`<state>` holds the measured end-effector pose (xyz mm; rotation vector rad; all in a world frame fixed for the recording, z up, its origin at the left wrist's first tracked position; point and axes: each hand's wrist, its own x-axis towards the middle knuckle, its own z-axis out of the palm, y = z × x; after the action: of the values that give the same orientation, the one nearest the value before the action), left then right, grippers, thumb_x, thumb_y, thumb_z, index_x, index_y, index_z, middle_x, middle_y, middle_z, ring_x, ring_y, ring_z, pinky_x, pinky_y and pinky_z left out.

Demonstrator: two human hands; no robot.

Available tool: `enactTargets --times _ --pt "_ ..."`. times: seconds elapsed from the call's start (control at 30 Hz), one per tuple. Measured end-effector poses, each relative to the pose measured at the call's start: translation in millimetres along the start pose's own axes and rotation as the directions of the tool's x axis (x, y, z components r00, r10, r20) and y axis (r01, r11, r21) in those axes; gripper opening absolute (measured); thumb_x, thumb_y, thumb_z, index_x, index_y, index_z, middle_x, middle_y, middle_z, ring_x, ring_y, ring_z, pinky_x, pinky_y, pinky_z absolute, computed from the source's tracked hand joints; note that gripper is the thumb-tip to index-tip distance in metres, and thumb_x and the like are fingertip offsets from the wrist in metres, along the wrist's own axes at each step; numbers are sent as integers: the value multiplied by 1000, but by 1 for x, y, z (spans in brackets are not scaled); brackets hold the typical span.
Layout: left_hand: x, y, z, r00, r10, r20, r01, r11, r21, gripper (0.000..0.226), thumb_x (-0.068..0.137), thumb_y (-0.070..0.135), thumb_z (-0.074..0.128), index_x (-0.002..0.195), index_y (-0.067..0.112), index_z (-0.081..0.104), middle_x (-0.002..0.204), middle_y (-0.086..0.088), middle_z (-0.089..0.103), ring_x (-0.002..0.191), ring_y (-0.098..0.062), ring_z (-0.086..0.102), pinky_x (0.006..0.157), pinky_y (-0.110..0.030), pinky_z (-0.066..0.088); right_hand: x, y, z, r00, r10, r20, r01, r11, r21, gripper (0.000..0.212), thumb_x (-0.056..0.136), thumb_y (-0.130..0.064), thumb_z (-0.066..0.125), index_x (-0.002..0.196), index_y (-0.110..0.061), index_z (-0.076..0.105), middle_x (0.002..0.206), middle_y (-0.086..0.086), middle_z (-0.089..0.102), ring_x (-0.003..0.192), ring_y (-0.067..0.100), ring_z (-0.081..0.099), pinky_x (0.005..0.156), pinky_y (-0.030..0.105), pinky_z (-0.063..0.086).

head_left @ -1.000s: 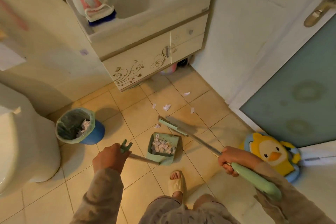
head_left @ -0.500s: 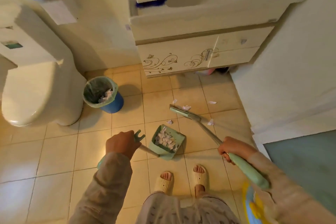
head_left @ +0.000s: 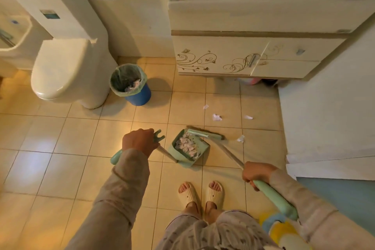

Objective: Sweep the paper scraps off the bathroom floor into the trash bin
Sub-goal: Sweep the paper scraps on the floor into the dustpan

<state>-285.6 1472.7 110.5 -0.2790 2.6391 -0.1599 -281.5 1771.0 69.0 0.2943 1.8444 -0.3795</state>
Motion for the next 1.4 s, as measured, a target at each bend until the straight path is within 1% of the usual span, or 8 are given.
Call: enactTargets --times 0.1,0.27,0.73,0.93,1.03,1.13,1.27,1.4 --pt "3 -2 -1 1000 1 0 -1 1000 -20 30 88 43 57 108 22 62 95 2 68 85 -16 62 80 -28 50 -20 10 -9 996 17 83 -25 996 87 8 81 -2 39 79 -4 46 39 3 43 38 14 40 42 18 33" --pt "8 -7 -4 1000 -3 7 3 999 -32 32 87 46 56 109 23 62 105 0 68 98 -20 64 82 -30 49 -47 25 -35 995 -4 95 -18 972 233 31 86 1 44 56 -8 41 27 -1 40 22 8 38 35 10 29" --pt "2 14 -6 998 -16 55 22 995 -97 33 90 45 53 109 19 62 101 -1 70 92 -21 66 75 -29 49 -17 -12 -80 989 -19 -147 65 947 314 21 82 -3 44 61 -6 46 25 -3 44 20 7 40 33 11 33" --pt "8 17 -8 998 -13 68 19 995 -96 33 91 42 54 110 17 62 103 -3 69 94 -23 66 78 -30 51 4 -54 -77 975 -65 -214 142 919 369 9 79 -7 45 81 -4 53 50 9 57 60 18 56 55 25 36" --pt "11 17 -10 998 -12 56 17 996 -83 32 90 41 55 110 16 63 101 -4 70 92 -23 66 75 -29 50 8 -52 -60 987 -1 -158 83 854 513 24 78 -9 46 55 -9 46 53 8 48 50 18 43 50 22 36" --pt "14 19 -12 999 -9 43 13 997 -81 32 90 41 55 109 16 63 99 -4 70 90 -22 66 75 -29 49 6 -38 -42 987 -26 -156 122 751 649 22 75 -11 52 54 -12 47 52 7 47 48 17 42 44 21 36" --pt "16 19 -11 1000 0 27 3 997 -77 31 90 40 56 108 15 64 99 -4 70 91 -22 66 76 -29 50 -6 -24 -45 993 -56 -107 114 730 674 8 71 -9 57 64 -9 54 44 5 53 35 12 49 37 16 39" --pt "17 17 -12 1000 11 2 -11 998 -63 32 90 41 55 109 16 63 101 -3 70 92 -22 66 76 -29 49 -23 -15 -53 995 -93 -34 95 804 587 19 73 -3 56 55 -8 53 39 3 51 30 11 47 33 15 34"
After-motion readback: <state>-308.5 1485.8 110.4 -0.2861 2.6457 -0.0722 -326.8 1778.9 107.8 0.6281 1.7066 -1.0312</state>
